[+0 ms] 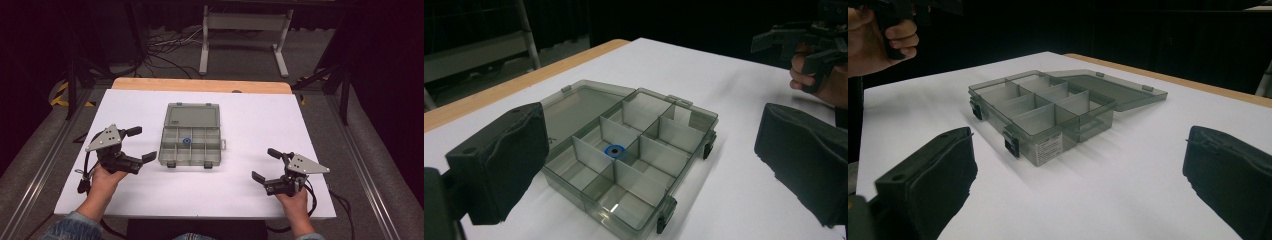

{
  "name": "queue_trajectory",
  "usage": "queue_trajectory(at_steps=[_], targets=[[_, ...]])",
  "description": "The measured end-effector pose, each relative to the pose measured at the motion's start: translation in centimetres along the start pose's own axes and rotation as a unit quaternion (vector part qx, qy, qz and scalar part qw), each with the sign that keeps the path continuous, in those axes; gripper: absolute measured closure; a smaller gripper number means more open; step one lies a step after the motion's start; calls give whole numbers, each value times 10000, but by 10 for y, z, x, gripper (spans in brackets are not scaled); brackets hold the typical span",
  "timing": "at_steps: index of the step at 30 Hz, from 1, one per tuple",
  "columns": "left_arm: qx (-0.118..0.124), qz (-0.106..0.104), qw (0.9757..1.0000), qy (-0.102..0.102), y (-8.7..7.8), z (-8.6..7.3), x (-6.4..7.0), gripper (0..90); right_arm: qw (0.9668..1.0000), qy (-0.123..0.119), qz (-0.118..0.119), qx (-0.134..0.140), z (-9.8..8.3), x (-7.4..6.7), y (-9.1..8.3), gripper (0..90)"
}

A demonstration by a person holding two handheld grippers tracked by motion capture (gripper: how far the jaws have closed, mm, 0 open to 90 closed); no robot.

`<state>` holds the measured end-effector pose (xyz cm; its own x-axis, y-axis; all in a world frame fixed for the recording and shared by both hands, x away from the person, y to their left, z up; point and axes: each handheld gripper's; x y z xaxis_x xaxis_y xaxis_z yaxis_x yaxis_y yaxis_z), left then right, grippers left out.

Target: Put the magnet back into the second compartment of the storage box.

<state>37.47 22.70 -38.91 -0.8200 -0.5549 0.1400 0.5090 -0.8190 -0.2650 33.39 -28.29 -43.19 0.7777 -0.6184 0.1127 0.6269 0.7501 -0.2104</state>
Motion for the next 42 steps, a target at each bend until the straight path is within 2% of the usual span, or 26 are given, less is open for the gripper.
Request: queue_trajectory(at_steps=[2, 6, 10, 14, 17, 20, 21, 26, 29, 31, 33, 42], targets=[[195, -13, 9998, -27, -3, -7, -1, 18, 10000, -9, -17, 3, 0, 0, 0, 9], [424, -94, 9990, -77, -9, -16, -2, 15, 10000, -29, -15, 22, 1, 0, -1, 9], [484, -106, 9987, -122, -12, -25, -3, 12, 10000, -47, -25, 21, 1, -1, -1, 9], [519, -35, 9981, -340, -15, -39, -7, 9, 9999, -72, -31, 64, 1, -1, -3, 7], [596, 26, 9977, -319, -19, -42, -8, 9, 9999, -80, -42, 83, 1, -1, -3, 5], [617, 60, 9977, -262, -22, -48, -9, 9, 9999, -90, -39, 94, 1, -1, -3, 4], [615, 48, 9974, -362, -23, -52, -9, 9, 9999, -92, -38, 103, 1, -2, -3, 5], [573, 72, 9968, -546, -22, -62, -13, 12, 9998, -126, -52, 124, 1, -2, -3, 1], [470, 148, 9976, -477, -19, -64, -13, 13, 9998, -136, -42, 137, 2, -3, -3, 0], [467, 106, 9975, -512, -18, -65, -13, 13, 9998, -139, -37, 131, 2, -3, -3, 0], [466, 116, 9979, -443, -18, -64, -13, 13, 9998, -142, -36, 133, 2, -3, -3, 0], [524, 102, 9972, -520, -19, -64, -14, 15, 9999, -111, -18, 123, 1, -3, -3, 0]])
Point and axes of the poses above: each handheld gripper's, and its own axes: y roughly forward along the jaws, z roughly out of its top, x roughly to its right, and after that the axes turned 7 degrees about -y, right-handed
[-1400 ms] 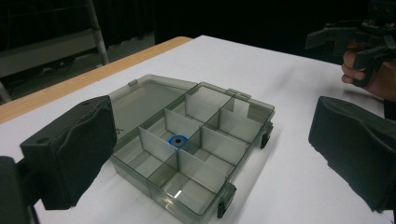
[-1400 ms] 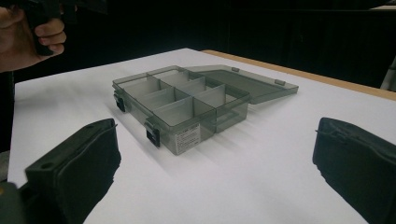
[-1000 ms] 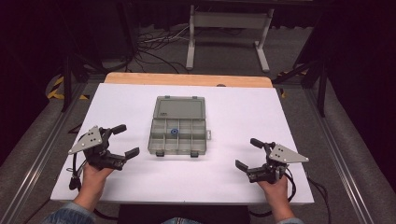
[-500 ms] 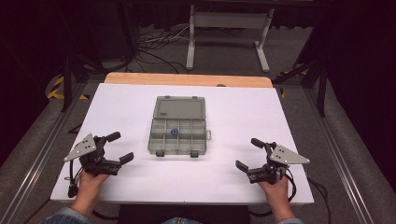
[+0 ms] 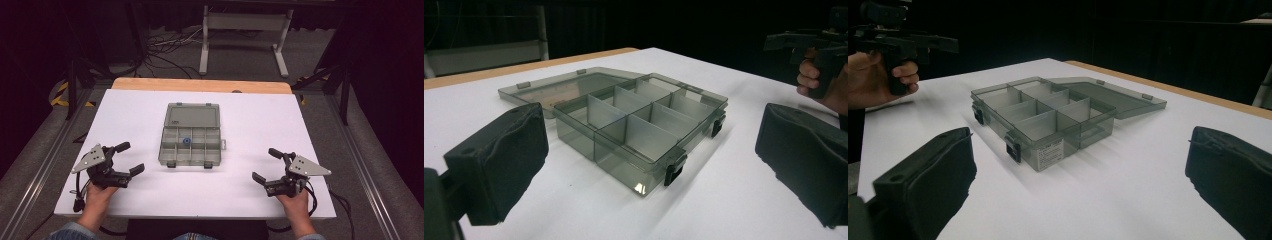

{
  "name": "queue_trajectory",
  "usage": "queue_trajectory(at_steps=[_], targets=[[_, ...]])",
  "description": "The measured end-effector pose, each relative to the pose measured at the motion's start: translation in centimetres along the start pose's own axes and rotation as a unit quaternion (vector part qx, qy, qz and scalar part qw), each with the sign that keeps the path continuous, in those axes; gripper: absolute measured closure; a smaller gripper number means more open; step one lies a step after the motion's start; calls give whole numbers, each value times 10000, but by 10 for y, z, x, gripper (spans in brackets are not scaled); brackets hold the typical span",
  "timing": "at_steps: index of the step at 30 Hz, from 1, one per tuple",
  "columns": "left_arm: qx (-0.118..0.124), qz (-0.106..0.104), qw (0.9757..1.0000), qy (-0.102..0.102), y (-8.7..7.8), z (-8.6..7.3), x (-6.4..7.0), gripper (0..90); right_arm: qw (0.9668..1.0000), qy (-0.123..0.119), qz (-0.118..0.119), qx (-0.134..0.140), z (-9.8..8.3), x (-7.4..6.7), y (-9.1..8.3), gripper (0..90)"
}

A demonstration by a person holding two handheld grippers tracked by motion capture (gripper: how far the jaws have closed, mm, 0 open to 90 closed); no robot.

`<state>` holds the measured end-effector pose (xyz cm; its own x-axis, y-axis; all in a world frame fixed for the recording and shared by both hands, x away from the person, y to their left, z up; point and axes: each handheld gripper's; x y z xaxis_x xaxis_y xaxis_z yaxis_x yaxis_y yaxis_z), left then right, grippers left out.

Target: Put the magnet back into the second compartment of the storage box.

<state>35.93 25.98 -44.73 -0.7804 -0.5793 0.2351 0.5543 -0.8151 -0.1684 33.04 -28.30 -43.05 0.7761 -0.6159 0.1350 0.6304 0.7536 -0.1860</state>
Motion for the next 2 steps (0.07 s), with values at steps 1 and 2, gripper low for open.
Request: queue_trajectory(at_steps=[1, 2], targets=[[-24, -4, 10000, 1, -1, 0, 0, 18, 10000, 0, -3, -4, 0, 0, 0, 0], [-9, 19, 10000, -1, -1, 1, -1, 19, 10000, -6, -8, -8, 0, 0, 0, 0]])
Point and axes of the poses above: each handheld gripper's, and its own axes: y roughly forward along the jaws, z roughly out of its top, x roughly to its right, and after that the axes turned 7 degrees about -y, right-handed
